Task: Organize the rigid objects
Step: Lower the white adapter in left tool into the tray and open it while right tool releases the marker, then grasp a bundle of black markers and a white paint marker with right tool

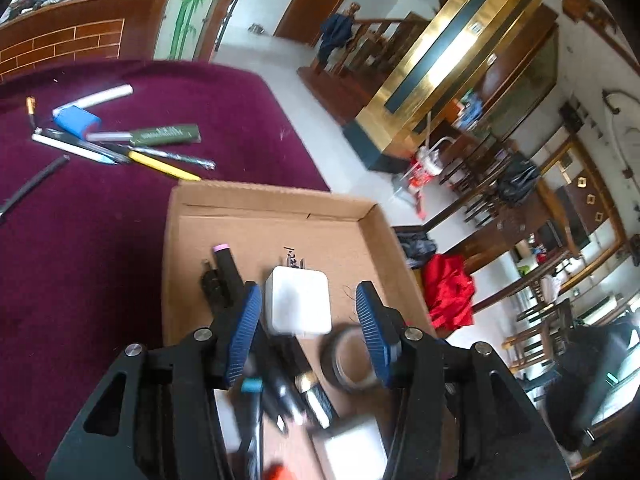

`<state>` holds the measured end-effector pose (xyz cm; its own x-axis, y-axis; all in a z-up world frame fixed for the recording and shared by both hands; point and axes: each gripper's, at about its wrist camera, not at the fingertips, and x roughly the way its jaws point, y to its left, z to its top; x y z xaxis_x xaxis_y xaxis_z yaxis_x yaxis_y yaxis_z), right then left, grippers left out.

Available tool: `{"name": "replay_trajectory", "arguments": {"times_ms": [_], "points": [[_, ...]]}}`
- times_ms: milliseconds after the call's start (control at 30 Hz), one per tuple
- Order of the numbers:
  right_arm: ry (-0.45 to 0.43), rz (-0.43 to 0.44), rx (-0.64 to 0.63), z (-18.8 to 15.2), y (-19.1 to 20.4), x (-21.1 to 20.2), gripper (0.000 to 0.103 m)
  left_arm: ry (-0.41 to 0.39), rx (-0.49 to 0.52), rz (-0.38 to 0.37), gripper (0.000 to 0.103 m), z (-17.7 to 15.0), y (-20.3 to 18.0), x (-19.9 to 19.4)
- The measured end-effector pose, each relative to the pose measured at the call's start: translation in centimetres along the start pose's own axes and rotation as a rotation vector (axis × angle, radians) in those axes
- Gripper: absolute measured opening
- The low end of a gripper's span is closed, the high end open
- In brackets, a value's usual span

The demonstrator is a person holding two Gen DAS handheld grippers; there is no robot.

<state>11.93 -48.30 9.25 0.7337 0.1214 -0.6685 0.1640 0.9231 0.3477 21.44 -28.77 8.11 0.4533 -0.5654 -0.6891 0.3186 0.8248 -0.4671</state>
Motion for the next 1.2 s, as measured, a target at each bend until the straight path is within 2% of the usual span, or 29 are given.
{"name": "replay_trajectory", "arguments": {"times_ms": [167, 300, 367, 500, 567, 633, 700, 767, 867, 933, 1033, 1100, 1200], "points": [[-0.02, 0.051, -0.029, -0.1, 0.9, -0.5, 0.034, -0.059, 0.009, -0.011, 0.055, -2.2, 2.3, -7.0], [-0.027, 0.103, -0.075, -0.5, 2.4, -0.7, 0.034, -0.126, 0.0, 0.043, 0.058, -6.2, 5.5, -13.2], [-0.025, 0.126, -0.106, -0.9, 3.1, -0.8, 0.034, -0.161, -0.014, 0.086, 0.059, -8.3, 7.8, -15.8], [0.013, 0.226, -0.175, -1.9, 5.3, -0.5, 0.034, -0.245, -0.026, 0.247, 0.06, -12.3, 12.5, -19.4], [0.038, 0.291, -0.226, -2.8, 6.9, -0.4, 0.034, -0.275, -0.087, 0.288, 0.06, -13.5, 15.0, -20.4], [0.11, 0.376, -0.282, -4.0, 8.7, 0.5, 0.034, -0.324, -0.179, 0.298, 0.06, -14.6, 18.3, -21.2], [0.226, 0.48, -0.307, -5.7, 10.8, 1.5, 0.034, -0.336, -0.258, 0.315, 0.06, -15.1, 21.0, -21.2], [0.333, 0.548, -0.363, -8.1, 13.7, 2.0, 0.034, -0.35, -0.312, 0.306, 0.06, -15.2, 22.5, -21.4], [0.485, 0.58, -0.42, -11.8, 17.5, 3.4, 0.034, -0.373, -0.369, 0.315, 0.06, -15.4, 23.6, -21.7], [0.56, 0.571, -0.426, -13.4, 19.1, 4.9, 0.034, -0.377, -0.385, 0.361, 0.06, -15.5, 24.0, -22.1], [0.55, 0.492, -0.443, -14.4, 20.2, 6.5, 0.034, -0.363, -0.419, 0.342, 0.06, -15.8, 24.9, -22.2], [0.564, 0.484, -0.418, -14.5, 20.1, 7.3, 0.034, -0.337, -0.447, 0.307, 0.06, -15.9, 25.6, -22.0], [0.601, 0.52, -0.378, -15.3, 19.9, 7.5, 0.034, -0.331, -0.468, 0.312, 0.06, -16.3, 25.7, -22.3]]}}
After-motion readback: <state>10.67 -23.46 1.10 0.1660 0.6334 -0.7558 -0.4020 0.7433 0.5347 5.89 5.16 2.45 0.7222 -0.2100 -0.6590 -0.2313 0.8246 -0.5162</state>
